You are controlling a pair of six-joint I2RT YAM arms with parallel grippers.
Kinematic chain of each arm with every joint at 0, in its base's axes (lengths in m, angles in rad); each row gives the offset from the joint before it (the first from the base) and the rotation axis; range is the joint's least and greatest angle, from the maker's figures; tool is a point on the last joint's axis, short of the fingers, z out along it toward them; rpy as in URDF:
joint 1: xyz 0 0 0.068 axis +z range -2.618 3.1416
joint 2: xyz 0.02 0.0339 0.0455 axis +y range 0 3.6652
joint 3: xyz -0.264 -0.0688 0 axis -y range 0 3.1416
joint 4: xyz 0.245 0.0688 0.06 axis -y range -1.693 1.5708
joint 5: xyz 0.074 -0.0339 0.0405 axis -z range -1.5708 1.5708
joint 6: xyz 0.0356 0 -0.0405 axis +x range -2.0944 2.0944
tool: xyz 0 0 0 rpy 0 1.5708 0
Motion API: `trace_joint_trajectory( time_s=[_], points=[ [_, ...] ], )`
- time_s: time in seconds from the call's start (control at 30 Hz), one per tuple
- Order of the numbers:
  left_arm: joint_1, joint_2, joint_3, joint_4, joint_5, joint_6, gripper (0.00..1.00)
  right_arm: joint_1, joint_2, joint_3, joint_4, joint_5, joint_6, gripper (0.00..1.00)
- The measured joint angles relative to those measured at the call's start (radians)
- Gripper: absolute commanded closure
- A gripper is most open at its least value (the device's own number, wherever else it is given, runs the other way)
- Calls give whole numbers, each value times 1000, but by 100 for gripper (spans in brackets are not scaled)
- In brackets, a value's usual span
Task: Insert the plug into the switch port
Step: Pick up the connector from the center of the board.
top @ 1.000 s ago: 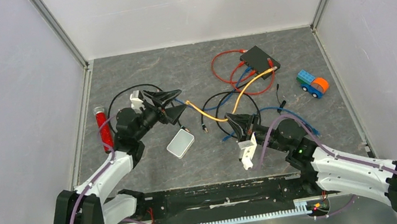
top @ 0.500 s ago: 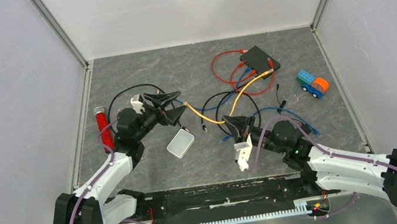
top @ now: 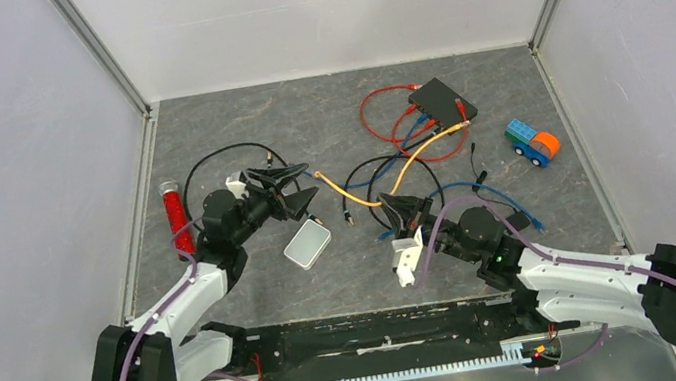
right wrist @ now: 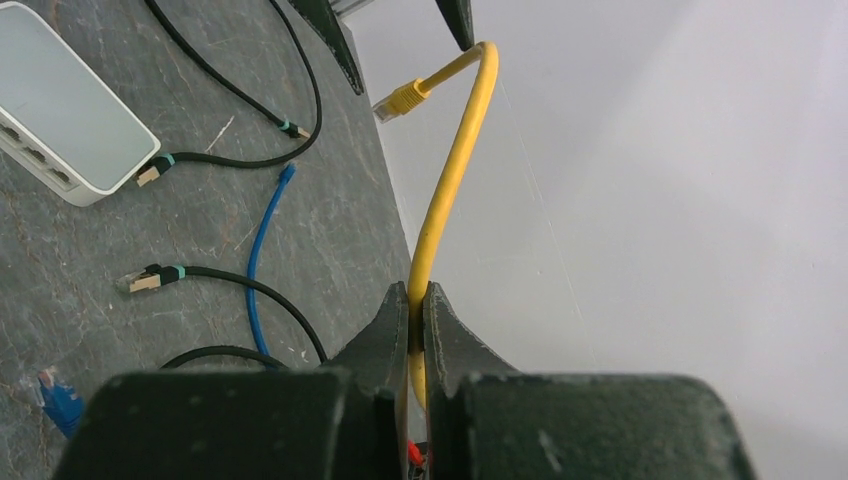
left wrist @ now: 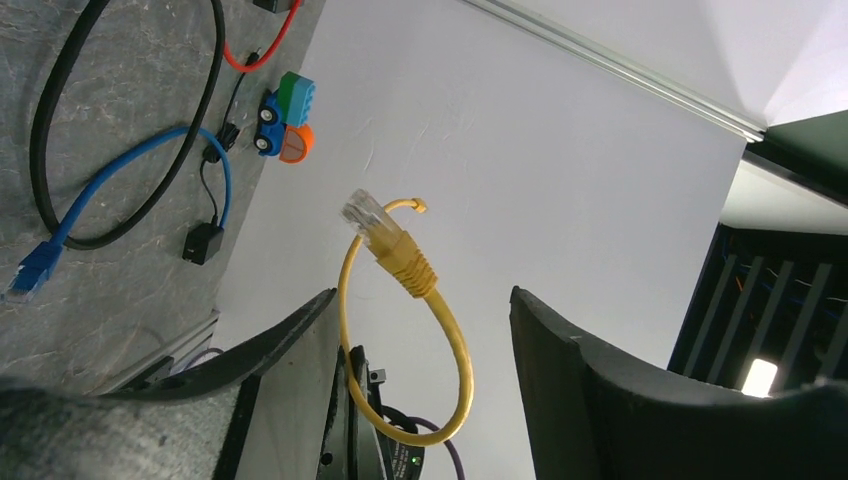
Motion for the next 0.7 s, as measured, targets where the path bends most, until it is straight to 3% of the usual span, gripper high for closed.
trace_joint_trajectory(
  time_s=[0.13, 0.33, 0.53, 0.7],
  points=[
    [0, 11, -6, 8, -1, -21, 37, 4, 1, -20, 27, 0, 24, 100],
    [0, 26, -13, 23, -3, -41, 28, 20, 10, -58, 54, 4, 62, 100],
    [-6, 51, -13, 27, -2, -45, 26, 42, 59, -63, 103, 23, 78, 100],
    [-13, 64, -13, 26, -2, -48, 37, 58, 114, -60, 137, 48, 78, 100]
  ],
)
